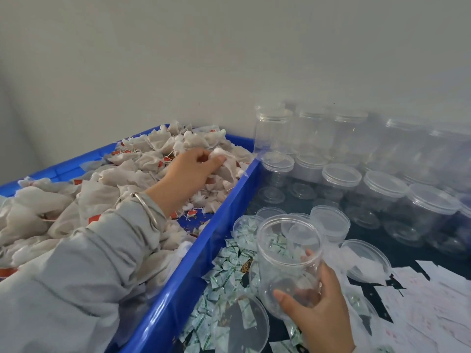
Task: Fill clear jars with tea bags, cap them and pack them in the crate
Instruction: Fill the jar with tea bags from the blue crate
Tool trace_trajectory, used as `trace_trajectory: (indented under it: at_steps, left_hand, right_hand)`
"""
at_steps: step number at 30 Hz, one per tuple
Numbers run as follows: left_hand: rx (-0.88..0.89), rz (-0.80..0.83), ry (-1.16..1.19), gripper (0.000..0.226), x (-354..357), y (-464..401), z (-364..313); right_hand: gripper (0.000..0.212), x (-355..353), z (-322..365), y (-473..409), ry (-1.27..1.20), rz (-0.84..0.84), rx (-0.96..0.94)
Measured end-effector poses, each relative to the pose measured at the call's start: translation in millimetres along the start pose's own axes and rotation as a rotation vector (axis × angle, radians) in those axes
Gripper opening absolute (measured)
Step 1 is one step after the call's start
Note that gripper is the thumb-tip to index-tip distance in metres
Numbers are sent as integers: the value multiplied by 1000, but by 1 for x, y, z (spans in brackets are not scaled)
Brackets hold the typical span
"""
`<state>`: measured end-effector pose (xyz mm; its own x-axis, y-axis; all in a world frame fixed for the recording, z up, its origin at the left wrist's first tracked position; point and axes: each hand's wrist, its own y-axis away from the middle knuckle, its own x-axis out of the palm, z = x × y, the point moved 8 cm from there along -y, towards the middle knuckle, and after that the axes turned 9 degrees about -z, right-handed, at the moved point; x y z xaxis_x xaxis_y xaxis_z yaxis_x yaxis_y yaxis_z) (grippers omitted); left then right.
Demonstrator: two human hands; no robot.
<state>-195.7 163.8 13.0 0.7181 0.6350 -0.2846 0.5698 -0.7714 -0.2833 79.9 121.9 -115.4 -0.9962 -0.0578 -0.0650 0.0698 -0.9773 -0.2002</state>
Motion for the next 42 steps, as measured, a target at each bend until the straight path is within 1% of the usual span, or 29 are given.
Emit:
trace_trajectory:
  at_steps: [1, 2, 3, 4, 6, 8, 9, 11, 13, 15, 18, 20, 22, 25, 27, 29, 31, 33, 34, 36, 38, 39, 40, 42]
  left_hand:
    - [-13, -9, 113, 10, 3, 5, -7]
    - [-11, -12, 178, 4, 6, 11, -15]
    - [-3, 5, 220, 4, 11, 18, -22]
    - [3, 43, 266, 12, 17, 26, -29]
    - [8, 163, 351, 27, 30, 42, -40]
    - [45, 295, 362, 34, 41, 57, -50]
    - [83, 354, 325, 34, 45, 64, -54]
    - [215, 444, 157, 30, 50, 77, -60]
    - [368, 511, -63, 22, 56, 89, -64]
    - [481, 576, -222, 16, 62, 100, -63]
    - [606, 644, -340, 12, 70, 114, -63]
    - [625, 665, -368, 14, 73, 118, -62]
    - [610, 665, -351, 16, 73, 120, -62]
    - [546, 663, -275, 10, 71, 116, -64]
    - [497, 619, -266, 8, 63, 103, -64]
    - [456, 460, -268, 15, 44, 74, -60]
    - [397, 235, -307, 21, 15, 37, -49]
    - [319, 63, -436, 15, -15, 5, -28]
    - [275, 20, -531, 12, -27, -8, -14]
    - [214, 26, -767, 14, -41, -26, 15]
    - [188, 89, -993, 16, -47, -34, 39]
    - [176, 107, -1053, 16, -48, -35, 48]
    - [164, 111, -1062, 21, -50, -37, 54]
    - [161, 116, -1038, 56, -48, -38, 65]
  right_hand:
    - [100, 0, 1, 0, 52, -8, -29]
    - [99, 0, 4, 1, 93, -13, -52]
    - [97, 1, 5, 2, 124, -16, -64]
    - [97, 2, 5, 3, 148, -16, -67]
    - [104, 2, 4, 3, 171, -22, -64]
    - [103, 0, 3, 2, 181, -56, -69]
    - [99, -1, 4, 2, 185, -75, -74]
    - [95, -2, 7, 2, 192, -95, -82]
    - [95, -3, 7, 1, 195, -111, -88]
    - [96, -3, 8, 1, 206, -117, -108]
    - [92, -2, 10, 2, 250, -121, -151]
    - [91, -2, 11, 3, 261, -123, -157]
    - [90, -2, 8, 4, 245, -123, -130]
    - [89, -2, 6, 4, 202, -109, -110]
    - [90, -1, 7, 5, 169, -96, -112]
    - [96, 0, 6, 6, 143, -71, -103]
    - [102, 0, 5, 6, 141, -52, -89]
    - [100, 0, 5, 6, 127, -45, -94]
    - [97, 1, 6, 6, 119, -42, -101]
    - [93, 2, 7, 7, 111, -47, -121]
    - [90, 1, 8, 8, 97, -63, -115]
    - [88, 1, 8, 8, 93, -65, -104]
    - [88, 1, 7, 9, 96, -64, -99]
    - [92, 1, 7, 9, 105, -62, -100]
